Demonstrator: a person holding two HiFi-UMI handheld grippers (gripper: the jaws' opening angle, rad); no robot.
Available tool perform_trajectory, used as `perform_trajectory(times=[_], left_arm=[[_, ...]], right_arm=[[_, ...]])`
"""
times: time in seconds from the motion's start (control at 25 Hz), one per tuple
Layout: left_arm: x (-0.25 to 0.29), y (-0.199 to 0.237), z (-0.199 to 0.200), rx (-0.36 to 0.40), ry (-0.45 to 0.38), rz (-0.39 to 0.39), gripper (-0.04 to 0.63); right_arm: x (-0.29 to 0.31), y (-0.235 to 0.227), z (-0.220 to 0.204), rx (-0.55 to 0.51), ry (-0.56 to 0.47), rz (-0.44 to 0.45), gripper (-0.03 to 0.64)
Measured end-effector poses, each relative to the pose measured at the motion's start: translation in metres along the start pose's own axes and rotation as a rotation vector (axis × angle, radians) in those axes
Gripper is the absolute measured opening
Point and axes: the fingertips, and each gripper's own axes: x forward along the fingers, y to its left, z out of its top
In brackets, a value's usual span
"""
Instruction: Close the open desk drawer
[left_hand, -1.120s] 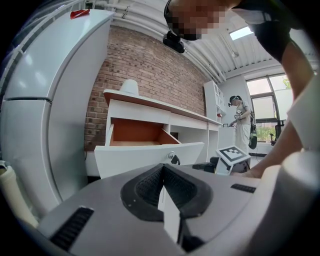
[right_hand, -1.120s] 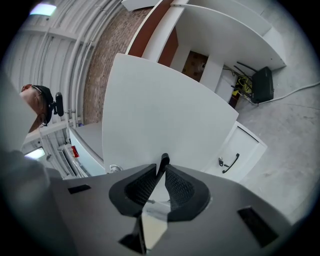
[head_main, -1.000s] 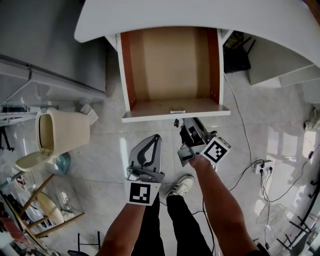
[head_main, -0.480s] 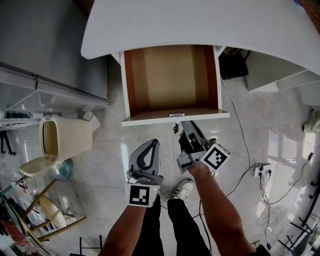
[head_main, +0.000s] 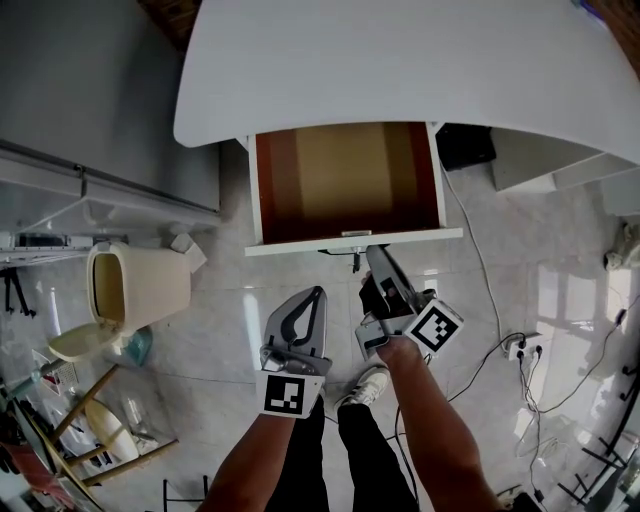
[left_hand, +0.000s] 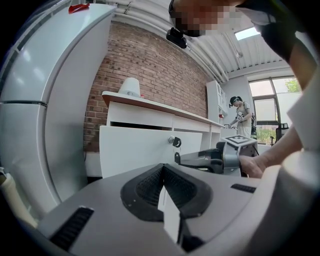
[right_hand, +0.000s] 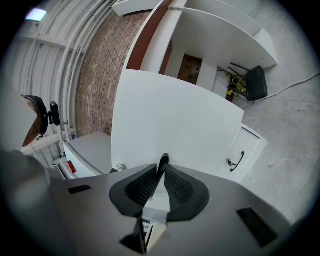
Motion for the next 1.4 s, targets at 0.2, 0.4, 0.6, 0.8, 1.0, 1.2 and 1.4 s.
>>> perform_trajectory(times=[0.2, 0.4, 0.6, 0.8, 1.0, 1.2, 1.4], left_arm=[[0.005, 0.007, 0.008, -0.015, -0.003, 0.000, 0.003], [0.008, 0.005, 0.017, -0.024, -0.006, -0.010, 0.003], [0.009, 0.010, 0.021, -0.032, -0.010, 0.004, 0.003], [0.010, 0.013, 0.025, -0.017, -0.018, -0.002, 0.003], [0.009, 0.012, 0.024, -0.012, -0.015, -0.006, 0.003], [0.012, 0.015, 0.022, -0.022, -0.012, -0.002, 0.003], [0.022, 0.021, 0.025, -0.032, -0.020, 0.001, 0.003]], right_arm=[[0.004, 0.011, 0.005, -0.013, 0.012, -0.016, 0.063], [0.005, 0.015, 0.010, 0.017, 0.001, -0.024, 0.063], [0.007, 0.015, 0.011, 0.045, -0.010, -0.031, 0.061], [0.006, 0.014, 0.011, 0.052, -0.014, -0.006, 0.058], [0.013, 0.018, 0.014, 0.055, -0.019, 0.017, 0.057], [0.023, 0.014, 0.020, 0.050, -0.032, 0.019, 0.057], [0.040, 0.010, 0.029, 0.044, -0.036, 0.018, 0.057]])
